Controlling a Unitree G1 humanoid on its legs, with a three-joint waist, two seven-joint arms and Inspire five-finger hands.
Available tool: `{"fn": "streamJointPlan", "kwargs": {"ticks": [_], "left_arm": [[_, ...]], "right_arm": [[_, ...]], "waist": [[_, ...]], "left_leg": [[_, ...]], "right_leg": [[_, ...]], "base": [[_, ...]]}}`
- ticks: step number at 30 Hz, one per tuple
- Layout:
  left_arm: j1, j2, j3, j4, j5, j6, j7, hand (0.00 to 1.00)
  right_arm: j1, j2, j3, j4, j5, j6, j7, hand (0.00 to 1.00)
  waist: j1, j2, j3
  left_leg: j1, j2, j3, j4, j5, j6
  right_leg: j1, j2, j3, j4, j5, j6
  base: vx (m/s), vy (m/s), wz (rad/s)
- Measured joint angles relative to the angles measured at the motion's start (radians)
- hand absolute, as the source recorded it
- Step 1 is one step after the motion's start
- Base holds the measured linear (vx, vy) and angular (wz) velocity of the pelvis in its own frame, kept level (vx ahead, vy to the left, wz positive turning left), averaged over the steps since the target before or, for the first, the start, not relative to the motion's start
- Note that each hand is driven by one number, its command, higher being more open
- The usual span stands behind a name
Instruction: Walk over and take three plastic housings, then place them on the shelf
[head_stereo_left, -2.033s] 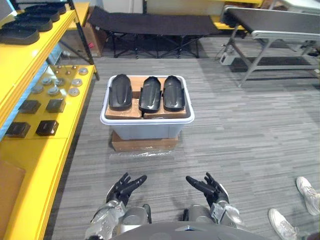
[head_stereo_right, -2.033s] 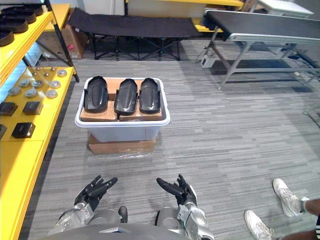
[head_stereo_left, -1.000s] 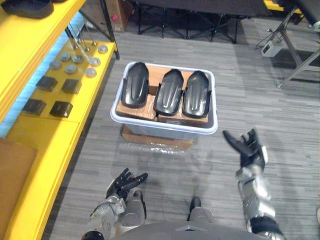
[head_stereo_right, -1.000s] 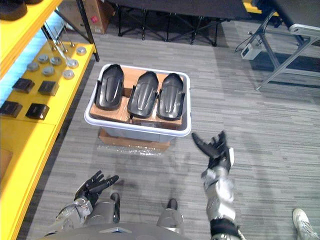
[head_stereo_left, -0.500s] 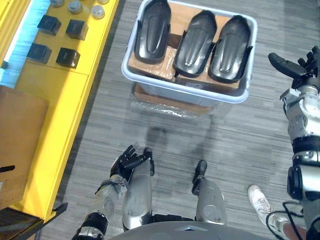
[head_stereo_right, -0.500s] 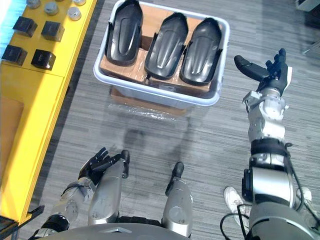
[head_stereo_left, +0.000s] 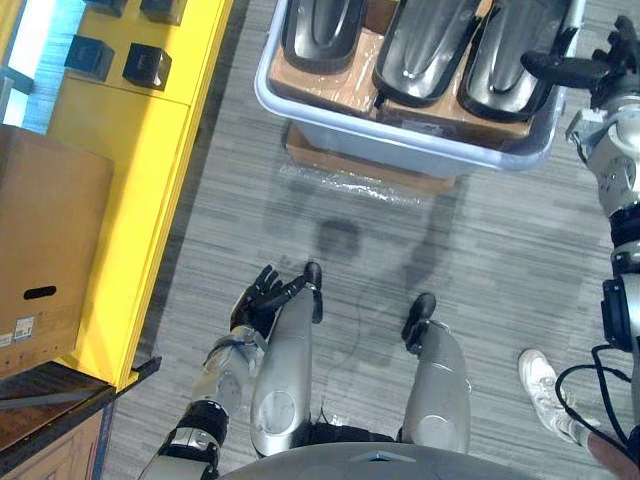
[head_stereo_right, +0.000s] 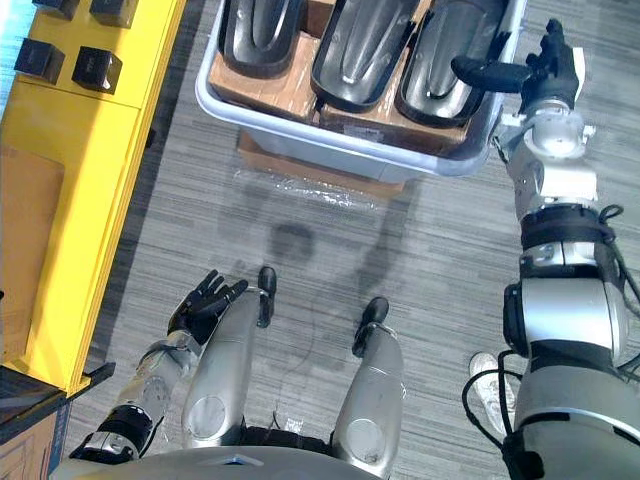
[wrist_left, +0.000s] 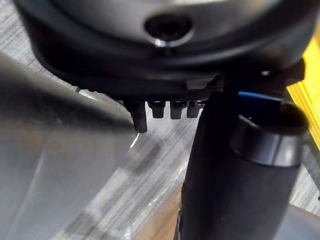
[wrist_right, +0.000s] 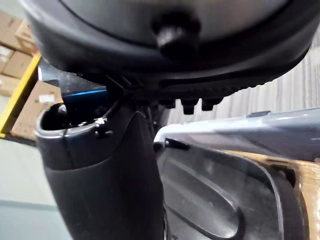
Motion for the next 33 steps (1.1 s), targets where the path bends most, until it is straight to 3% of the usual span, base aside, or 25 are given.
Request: {"fn": "streamJointPlan", "kwargs": {"ticks": [4,11,12,23,27,33], "left_arm": [[-0.001,-0.007,0.006,0.0,-0.037,-0.005,-0.014,1.0],[-0.001,-0.007,0.005,0.0,-0.042,-0.007,-0.048,1.0],[-0.001,-0.004,0.005,0.0,-0.05,-0.007,-0.051,1.0],[-0.002,0.0,-0.006,0.003,-0.078,-0.007,-0.064,1.0],[-0.002,0.007,-0.022,0.004,-0.078,-0.009,-0.064,1.0],[-0.002,0.012,-0.037,0.016,-0.078,-0.01,-0.064,1.0]], "right_arm": [[-0.042,0.0,0.08,0.021,-0.047,0.082,-0.037,1.0],[-0.092,0.0,0.097,0.058,-0.079,0.122,-0.112,1.0],[-0.104,0.0,0.108,0.06,-0.082,0.127,-0.117,0.0],[-0.123,-0.039,0.138,0.122,-0.151,0.169,-0.184,0.0],[-0.112,-0.039,0.145,0.156,-0.148,0.222,-0.202,0.0],[-0.102,-0.027,0.145,0.139,-0.105,0.207,-0.21,0.0]], "waist": [[0.005,0.0,0.0],[0.009,0.0,0.0],[0.007,0.0,0.0],[0.007,0.0,0.0],[0.008,-0.001,0.0],[0.002,0.002,-0.002]], "left_leg": [[-0.027,-0.009,-0.004,0.001,0.01,-0.003],[-0.047,-0.027,0.0,0.0,0.021,0.002],[-0.054,-0.028,-0.001,0.0,0.023,0.002],[-0.065,-0.043,0.001,-0.039,0.055,0.004],[-0.053,-0.043,0.005,-0.057,0.063,0.001],[-0.023,-0.041,0.005,-0.078,0.072,-0.004]], "right_leg": [[-0.042,-0.015,0.003,0.042,-0.016,-0.007],[-0.077,-0.041,0.01,0.079,-0.028,-0.008],[-0.084,-0.042,0.011,0.082,-0.028,-0.008],[-0.099,-0.067,-0.001,0.089,-0.028,-0.009],[-0.095,-0.067,0.0,0.085,-0.029,-0.011],[-0.072,-0.064,-0.002,0.077,-0.03,-0.014]], "base": [[-0.02,-0.045,0.07],[-0.02,-0.018,0.06],[-0.03,-0.014,0.03],[-0.01,-0.013,0.08],[0.0,0.0,0.0],[0.0,-0.003,0.01]]}}
